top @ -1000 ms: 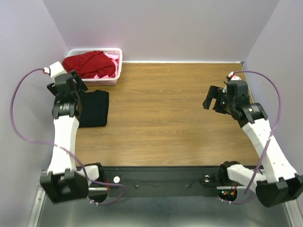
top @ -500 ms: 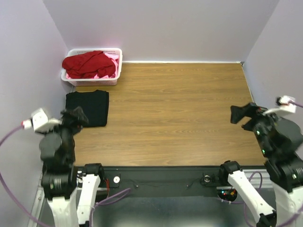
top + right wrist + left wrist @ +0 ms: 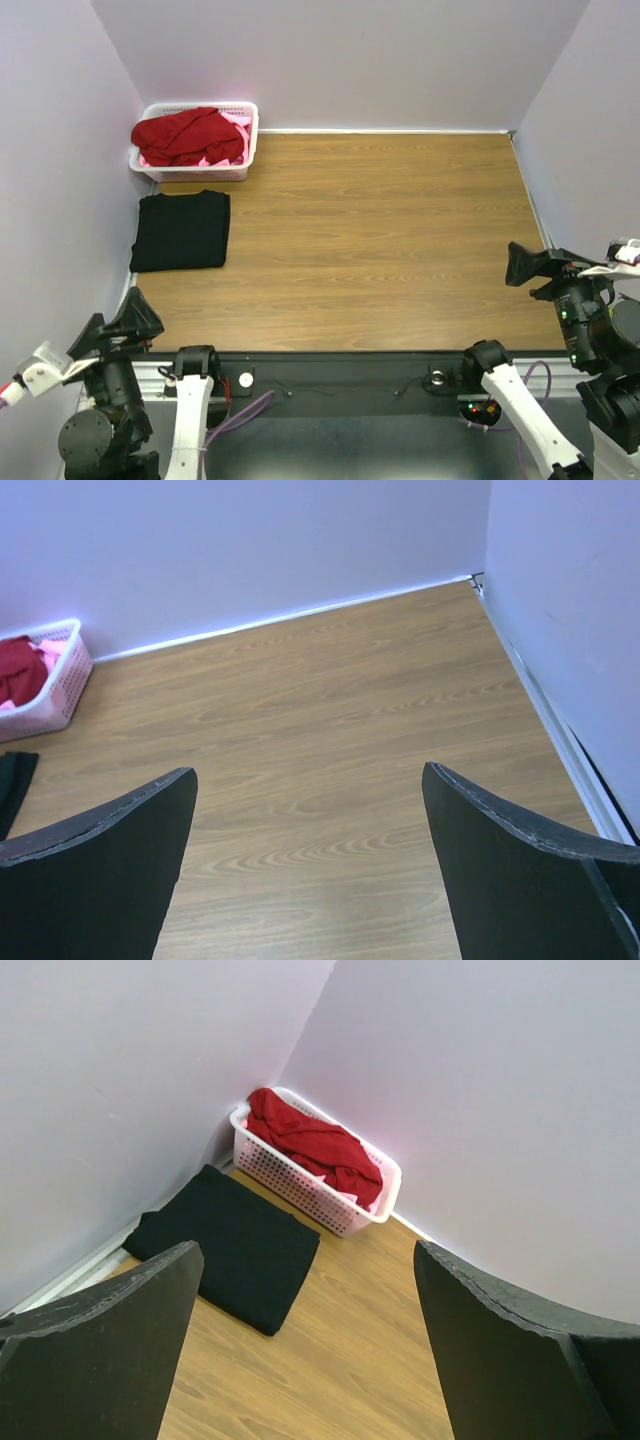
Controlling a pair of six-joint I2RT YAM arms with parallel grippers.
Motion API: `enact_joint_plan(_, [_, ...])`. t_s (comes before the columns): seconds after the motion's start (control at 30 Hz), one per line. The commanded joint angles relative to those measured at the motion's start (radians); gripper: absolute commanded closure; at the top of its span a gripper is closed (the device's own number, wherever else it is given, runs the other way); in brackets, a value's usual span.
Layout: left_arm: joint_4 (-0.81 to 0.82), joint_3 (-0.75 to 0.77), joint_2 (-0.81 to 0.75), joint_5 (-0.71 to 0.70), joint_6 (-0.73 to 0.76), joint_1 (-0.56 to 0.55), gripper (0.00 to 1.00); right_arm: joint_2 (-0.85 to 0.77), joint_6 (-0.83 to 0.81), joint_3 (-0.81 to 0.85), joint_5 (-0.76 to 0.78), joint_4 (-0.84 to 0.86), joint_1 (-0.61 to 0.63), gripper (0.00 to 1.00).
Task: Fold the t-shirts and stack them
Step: Neatly place the folded tshirt to the corner
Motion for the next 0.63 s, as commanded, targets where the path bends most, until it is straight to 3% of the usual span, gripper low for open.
enact_joint_plan(0.0, [-0.013,-0.01,-0.042,-0.044,-0.046,-0.001,0.01,-0.011,-0.051,-0.002,0.022,0.023,0.024,0.0])
enact_joint_plan(0.6, [-0.062,-0.016,-0.091,-0.056,-0.095,-0.001,0.01,-0.016,-0.09,0.017,0.023,0.063,0.113,0.0])
